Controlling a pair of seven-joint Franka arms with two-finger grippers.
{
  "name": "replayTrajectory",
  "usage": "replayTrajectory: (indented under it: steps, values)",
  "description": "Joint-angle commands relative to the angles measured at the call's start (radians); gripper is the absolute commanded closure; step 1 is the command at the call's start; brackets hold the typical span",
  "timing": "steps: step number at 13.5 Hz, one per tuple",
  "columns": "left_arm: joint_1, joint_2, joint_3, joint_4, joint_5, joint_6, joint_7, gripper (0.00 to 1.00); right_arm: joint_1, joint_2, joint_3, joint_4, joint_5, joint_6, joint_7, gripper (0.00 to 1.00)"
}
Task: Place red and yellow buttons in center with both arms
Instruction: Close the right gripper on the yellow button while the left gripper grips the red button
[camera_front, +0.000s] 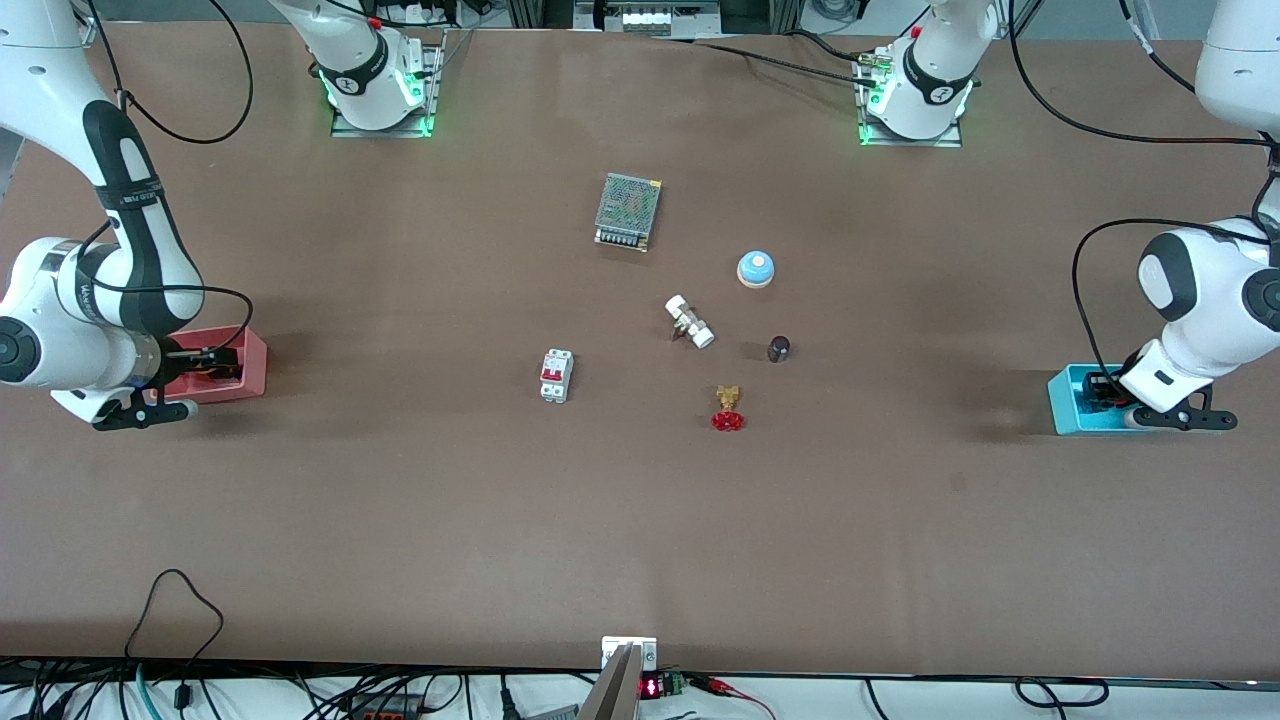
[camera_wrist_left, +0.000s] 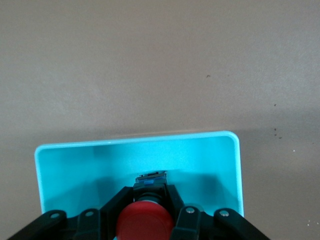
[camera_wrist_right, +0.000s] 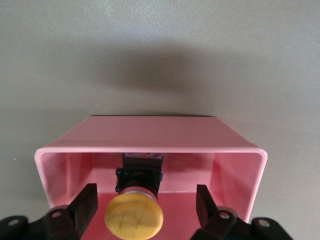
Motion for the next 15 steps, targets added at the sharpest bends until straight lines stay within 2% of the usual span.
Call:
replayTrajectory:
  steps: [1,3,4,5,7,9,11,13,15]
  values:
    - [0.016,-0.028,-0.013,0.017,0.009,-0.01,0.022,0.75,-0.008,0.011,0.011,0.016,-0.01,-0.007,-0.011,0.25]
    - [0.016,-0.066,-0.015,0.019,0.009,-0.023,0.074,0.75,-0.006,0.009,0.011,0.017,-0.012,-0.009,-0.012,0.44]
    - [0.015,-0.088,-0.015,0.02,0.009,-0.036,0.085,0.75,-0.005,0.009,0.012,0.016,-0.012,-0.009,-0.012,0.49]
    - [0.014,-0.112,-0.015,0.033,0.009,-0.071,0.093,0.75,-0.005,0.009,0.012,0.016,-0.013,-0.01,-0.02,0.6]
    - [0.008,-0.137,-0.019,0.112,0.009,-0.249,0.103,0.74,-0.005,0.009,0.012,0.016,-0.012,-0.01,-0.038,0.74]
    - [0.01,-0.142,-0.082,0.224,0.005,-0.461,0.094,0.74,-0.005,0.009,0.012,0.017,-0.012,-0.01,-0.038,0.78]
    - [0.008,-0.143,-0.139,0.28,0.003,-0.595,0.05,0.74,-0.003,0.008,0.014,0.016,-0.012,-0.012,-0.038,0.8]
    - [0.011,-0.154,-0.22,0.271,0.002,-0.617,-0.051,0.74,-0.002,-0.011,0.018,0.017,-0.012,-0.033,-0.04,0.8]
    - [0.005,-0.136,-0.319,0.264,0.002,-0.614,-0.151,0.74,-0.002,-0.085,0.021,0.019,-0.007,-0.134,-0.038,0.8]
